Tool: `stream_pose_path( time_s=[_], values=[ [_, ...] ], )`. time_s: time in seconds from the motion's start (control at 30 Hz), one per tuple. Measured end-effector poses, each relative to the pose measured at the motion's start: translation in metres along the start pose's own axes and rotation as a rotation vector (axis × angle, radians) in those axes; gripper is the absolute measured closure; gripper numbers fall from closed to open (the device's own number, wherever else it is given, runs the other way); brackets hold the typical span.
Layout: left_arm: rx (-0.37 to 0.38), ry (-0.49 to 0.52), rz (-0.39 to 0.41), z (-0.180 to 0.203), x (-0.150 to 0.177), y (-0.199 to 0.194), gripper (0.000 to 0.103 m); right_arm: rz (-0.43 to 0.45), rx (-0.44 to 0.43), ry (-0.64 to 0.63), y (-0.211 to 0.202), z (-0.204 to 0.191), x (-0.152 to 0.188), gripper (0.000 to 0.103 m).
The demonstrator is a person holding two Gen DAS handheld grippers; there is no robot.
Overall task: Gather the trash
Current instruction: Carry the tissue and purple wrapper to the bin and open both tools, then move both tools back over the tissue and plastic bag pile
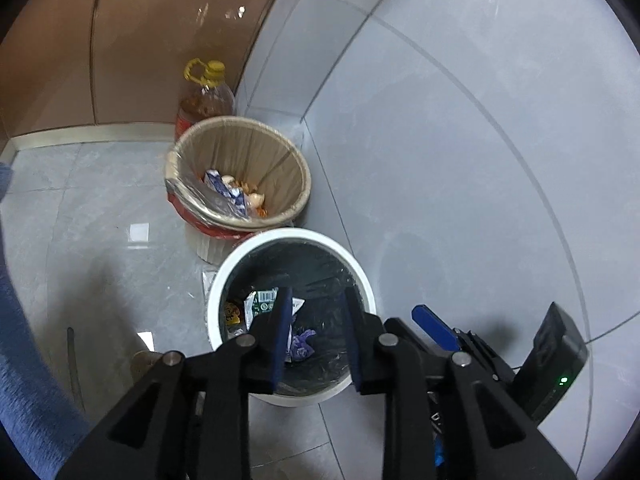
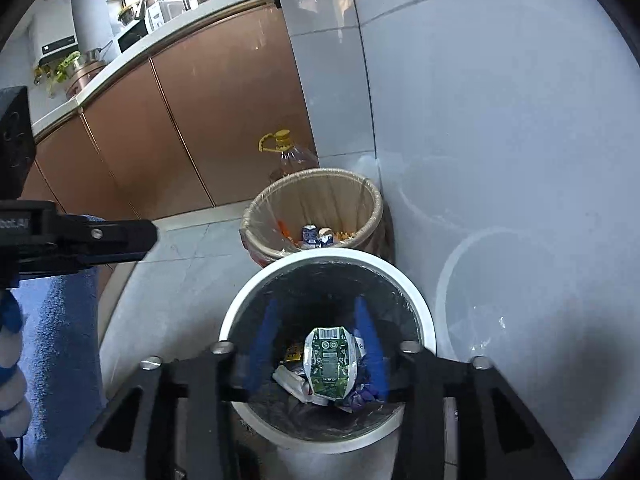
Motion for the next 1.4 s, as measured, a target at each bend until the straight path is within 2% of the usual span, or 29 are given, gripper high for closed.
stream_pose_path(
  time_s=[0.13,0.2,0.37,0.43,0.5,0.63,0.83,1.03,1.23,1.4],
  values=[
    [-0.022,0.016,0.083,0.011,0.001,-0.046,0.079,0.048,-0.008,0.013,-0.025,-0.008,-0.006,0.039],
    [-0.031,0.023,0.125,0.018,0.002,-0.07,0.079,0.08,-0.015,0.013,-0.043,-0.015,-0.011,0.028],
    [-0.091,0.074,0.253,0.04,0.016,-0.146,0.079,0.185,-0.053,0.02,-0.103,-0.032,-0.027,0.012],
    [-0.117,0.092,0.314,0.048,0.027,-0.178,0.079,0.225,-0.079,0.023,-0.127,-0.04,-0.033,0.01],
    [-0.141,0.108,0.34,0.054,0.038,-0.205,0.075,0.265,-0.109,0.021,-0.151,-0.05,-0.039,0.005],
    [-0.199,0.126,0.391,0.06,0.065,-0.266,0.062,0.345,-0.192,0.001,-0.2,-0.076,-0.047,0.003],
    [-0.301,0.099,0.504,0.046,0.107,-0.36,0.061,0.394,-0.321,-0.042,-0.252,-0.115,-0.049,0.002],
    [-0.411,0.057,0.598,0.025,0.153,-0.448,0.051,0.479,-0.422,-0.102,-0.308,-0.151,-0.045,0.0],
    [-0.48,0.0,0.65,-0.004,0.199,-0.507,0.05,0.534,-0.497,-0.153,-0.345,-0.184,-0.04,0.0],
    [-0.499,-0.077,0.655,-0.044,0.22,-0.525,0.05,0.529,-0.542,-0.201,-0.344,-0.218,-0.032,0.0]
  ],
)
Point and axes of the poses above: each gripper's, at about its wrist camera, not at the fingertips, and y roughly the way its jaws point, z to its right, x to its underside, the point moved 5 cm from there along y, roughly the way its jaws point, and after that the axes turned 11 degrees about x, right-handed, at the moved point
